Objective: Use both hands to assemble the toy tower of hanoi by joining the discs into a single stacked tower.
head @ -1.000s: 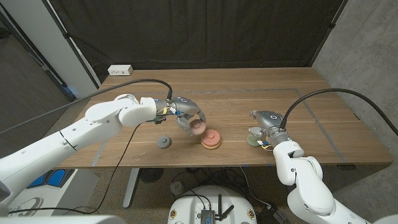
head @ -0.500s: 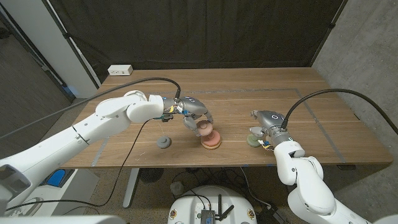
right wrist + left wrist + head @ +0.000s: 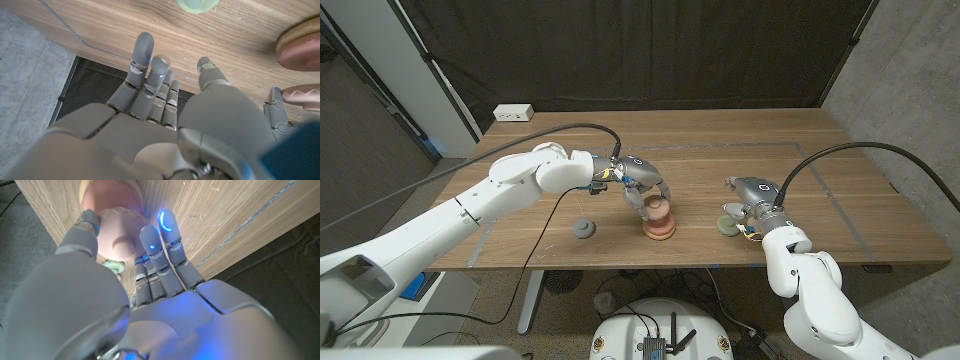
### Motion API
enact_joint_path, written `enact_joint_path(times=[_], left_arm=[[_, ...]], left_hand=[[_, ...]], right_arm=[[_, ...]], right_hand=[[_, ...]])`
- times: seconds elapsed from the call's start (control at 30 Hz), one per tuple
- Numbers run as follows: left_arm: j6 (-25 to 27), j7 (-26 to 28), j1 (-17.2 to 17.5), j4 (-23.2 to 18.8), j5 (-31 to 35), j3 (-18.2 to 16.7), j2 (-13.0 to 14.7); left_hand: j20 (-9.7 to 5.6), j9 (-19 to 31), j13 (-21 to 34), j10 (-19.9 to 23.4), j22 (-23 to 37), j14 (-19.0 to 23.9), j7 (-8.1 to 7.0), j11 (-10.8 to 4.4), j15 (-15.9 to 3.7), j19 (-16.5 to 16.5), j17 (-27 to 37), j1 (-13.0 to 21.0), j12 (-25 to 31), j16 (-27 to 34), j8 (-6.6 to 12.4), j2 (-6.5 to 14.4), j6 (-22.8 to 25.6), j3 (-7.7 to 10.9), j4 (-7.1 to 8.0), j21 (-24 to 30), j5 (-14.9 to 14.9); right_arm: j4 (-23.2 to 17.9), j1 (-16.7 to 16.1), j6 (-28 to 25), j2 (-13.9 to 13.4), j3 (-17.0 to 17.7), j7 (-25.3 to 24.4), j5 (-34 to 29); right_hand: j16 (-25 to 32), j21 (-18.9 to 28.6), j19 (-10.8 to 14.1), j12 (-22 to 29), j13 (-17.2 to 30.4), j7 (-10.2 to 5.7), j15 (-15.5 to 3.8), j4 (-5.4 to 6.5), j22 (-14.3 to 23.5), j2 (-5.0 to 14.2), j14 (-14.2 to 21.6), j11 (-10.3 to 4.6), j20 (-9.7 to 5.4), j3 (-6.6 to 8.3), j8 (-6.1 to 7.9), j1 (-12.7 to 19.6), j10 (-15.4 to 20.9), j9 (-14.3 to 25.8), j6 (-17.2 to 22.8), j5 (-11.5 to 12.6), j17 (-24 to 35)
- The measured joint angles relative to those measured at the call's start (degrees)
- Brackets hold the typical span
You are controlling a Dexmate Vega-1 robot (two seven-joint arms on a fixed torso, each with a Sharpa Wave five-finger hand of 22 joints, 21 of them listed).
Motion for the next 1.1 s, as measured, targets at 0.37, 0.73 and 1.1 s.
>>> enact_joint_path(times=[0.37,0.73,1.1], left_arm=[[-0.5,-1.5,-1.3,1.7,0.9,1.9,-1.6],[-0.4,-1.3,-1.4,2.8,1.2,2.6,-2.2],[0.1,-0.2,-1.4,3.8,1.9,3.2,-2.4]], left_hand=[[0.0,0.1,0.3,0.1,0.0,0.0,0.08,-0.04,0.0,0.0,0.0,0.0,-0.2,-0.2,-0.27,0.0,0.3,0.0,0.0,0.0,0.0],[0.0,0.1,0.4,0.1,0.0,0.0,0.04,-0.05,0.0,0.0,-0.1,0.0,-0.5,-0.2,-0.11,0.0,0.4,0.0,0.0,0.0,-0.1],[0.22,0.1,0.8,0.2,0.0,0.0,0.0,-0.17,0.0,-0.2,-0.4,0.0,-0.9,-0.7,-0.18,0.0,0.4,0.0,0.0,0.0,-0.2]], right_arm=[[-0.2,0.0,-0.6,-0.6,0.1,-0.2,0.5],[-0.3,0.0,-1.3,-1.0,0.0,-0.2,0.7],[-0.4,0.5,-1.8,-1.5,-0.4,0.0,0.9]], right_hand=[[0.0,0.0,0.0,0.0,0.0,0.0,0.0,-0.24,0.0,0.3,0.0,0.0,0.0,0.24,0.0,0.3,0.0,0.0,0.0,0.4,0.0],[0.0,0.0,0.0,0.0,0.0,0.0,0.0,-0.24,0.1,0.3,0.0,0.0,0.0,0.24,0.0,0.3,0.0,0.0,0.0,0.4,0.0],[0.0,0.0,0.0,0.0,0.0,0.0,0.0,0.01,0.1,0.29,0.0,0.0,0.0,0.48,0.0,0.3,0.0,0.0,0.0,0.9,0.1]])
